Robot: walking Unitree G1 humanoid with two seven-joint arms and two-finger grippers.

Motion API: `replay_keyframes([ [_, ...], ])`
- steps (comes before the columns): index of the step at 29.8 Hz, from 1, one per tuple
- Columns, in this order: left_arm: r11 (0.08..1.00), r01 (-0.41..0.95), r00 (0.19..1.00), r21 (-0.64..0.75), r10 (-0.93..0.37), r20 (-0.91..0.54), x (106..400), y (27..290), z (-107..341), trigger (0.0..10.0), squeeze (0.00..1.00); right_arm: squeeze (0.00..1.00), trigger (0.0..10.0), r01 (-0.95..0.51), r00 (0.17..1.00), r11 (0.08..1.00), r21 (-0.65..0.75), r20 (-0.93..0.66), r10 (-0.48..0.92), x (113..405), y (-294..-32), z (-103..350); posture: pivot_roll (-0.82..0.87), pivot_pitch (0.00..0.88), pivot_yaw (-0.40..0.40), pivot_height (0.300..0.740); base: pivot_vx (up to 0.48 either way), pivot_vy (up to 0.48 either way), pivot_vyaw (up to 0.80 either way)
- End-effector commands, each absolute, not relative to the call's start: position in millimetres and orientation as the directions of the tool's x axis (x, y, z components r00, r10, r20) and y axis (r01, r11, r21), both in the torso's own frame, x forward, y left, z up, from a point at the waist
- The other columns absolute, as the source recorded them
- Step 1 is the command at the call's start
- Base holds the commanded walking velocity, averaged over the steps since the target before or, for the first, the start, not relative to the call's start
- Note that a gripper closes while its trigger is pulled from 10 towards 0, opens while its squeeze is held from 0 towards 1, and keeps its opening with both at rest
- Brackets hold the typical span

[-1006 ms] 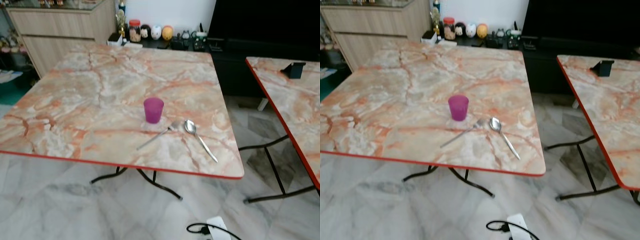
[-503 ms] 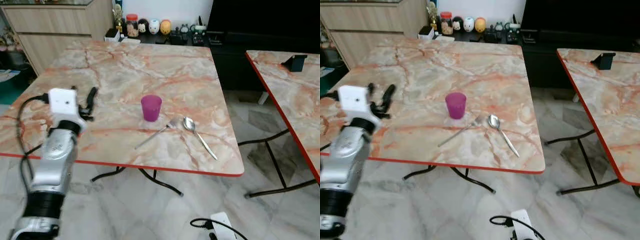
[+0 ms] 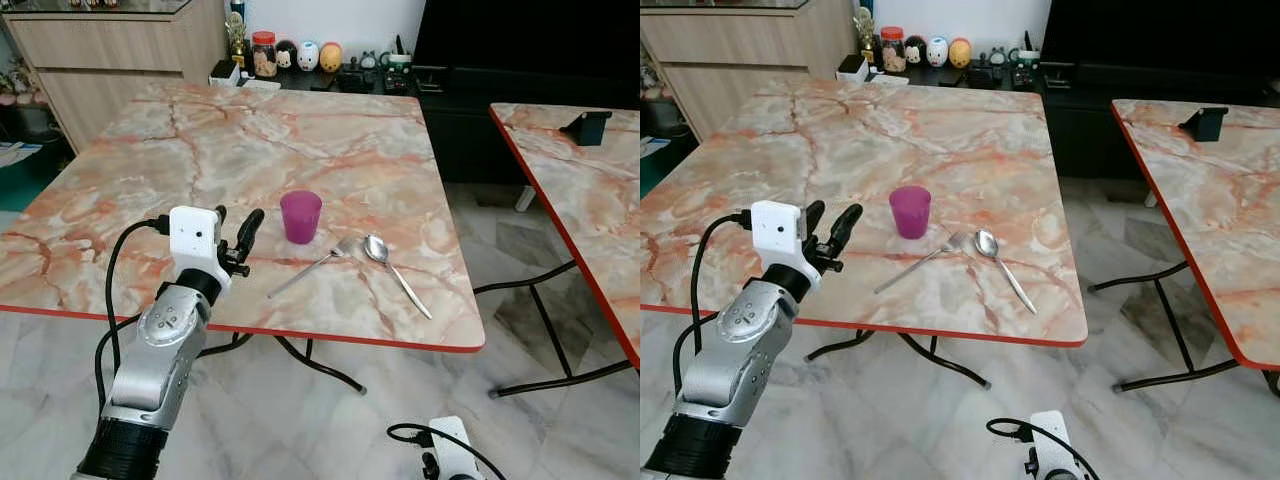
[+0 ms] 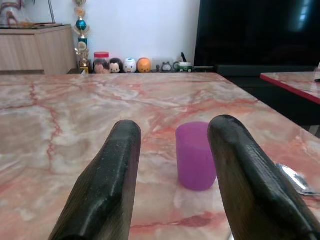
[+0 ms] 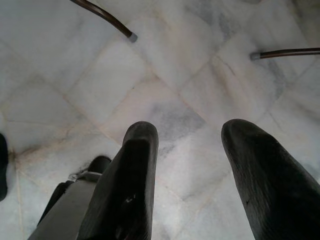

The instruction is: Setting the table

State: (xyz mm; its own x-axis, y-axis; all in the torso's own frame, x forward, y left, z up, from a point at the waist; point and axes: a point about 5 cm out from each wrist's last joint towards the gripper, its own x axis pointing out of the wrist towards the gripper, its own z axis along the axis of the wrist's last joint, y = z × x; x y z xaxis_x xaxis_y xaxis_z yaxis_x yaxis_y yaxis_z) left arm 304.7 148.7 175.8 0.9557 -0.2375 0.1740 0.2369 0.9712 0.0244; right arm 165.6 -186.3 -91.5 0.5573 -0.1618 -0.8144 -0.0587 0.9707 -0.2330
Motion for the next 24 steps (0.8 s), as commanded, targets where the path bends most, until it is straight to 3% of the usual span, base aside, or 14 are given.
replay_keyframes([
  [1, 0.971, 0.237, 0.956, 0.030, -0.239, 0.169, 302, 149, 179, 10.0, 0.00, 0.00, 10.0, -0.010, 0.549, 0.968, -0.250, -0.811, -0.203, 164, -193, -91, 0.00, 0.000, -0.028, 0.740, 0.000, 0.000, 0.00],
  [6, 0.974, 0.226, 0.953, 0.025, -0.227, 0.202, 303, 151, 185, 10.0, 0.00, 0.00, 10.0, 0.090, 0.540, 0.965, -0.245, -0.802, -0.254, 162, -204, -90, 0.00, 0.000, -0.025, 0.740, 0.000, 0.000, 0.00],
  [10, 0.883, 0.201, 0.935, 0.424, -0.301, 0.185, 305, 145, 185, 10.0, 0.00, 0.00, 10.0, 0.065, 0.534, 0.963, -0.260, -0.807, -0.254, 160, -206, -91, 0.00, 0.010, -0.028, 0.740, 0.000, 0.000, 0.00],
  [17, 0.921, 0.196, 0.941, 0.337, -0.273, 0.200, 302, 141, 183, 10.0, 0.00, 0.00, 10.0, 0.051, 0.538, 0.966, -0.254, -0.808, -0.241, 161, -202, -91, 0.00, 0.016, -0.028, 0.740, 0.000, 0.000, 0.00],
  [18, 0.936, 0.193, 0.944, 0.294, -0.258, 0.203, 302, 142, 182, 10.0, 0.63, 0.00, 10.0, 0.049, 0.538, 0.966, -0.254, -0.808, -0.240, 162, -201, -91, 0.00, 0.016, -0.028, 0.740, 0.000, 0.000, 0.00],
  [19, 0.957, 0.191, 0.949, 0.218, -0.236, 0.208, 302, 142, 183, 10.0, 1.00, 0.00, 10.0, 0.046, 0.539, 0.966, -0.254, -0.808, -0.238, 162, -201, -91, 0.00, 0.017, -0.029, 0.740, 0.000, 0.000, 0.00],
  [24, 0.972, 0.176, 0.958, 0.158, -0.206, 0.199, 304, 145, 182, 10.0, 1.00, 0.00, 10.0, 0.043, 0.542, 0.967, -0.252, -0.807, -0.235, 163, -200, -90, 0.00, 0.018, -0.029, 0.740, 0.000, 0.000, 0.00],
])
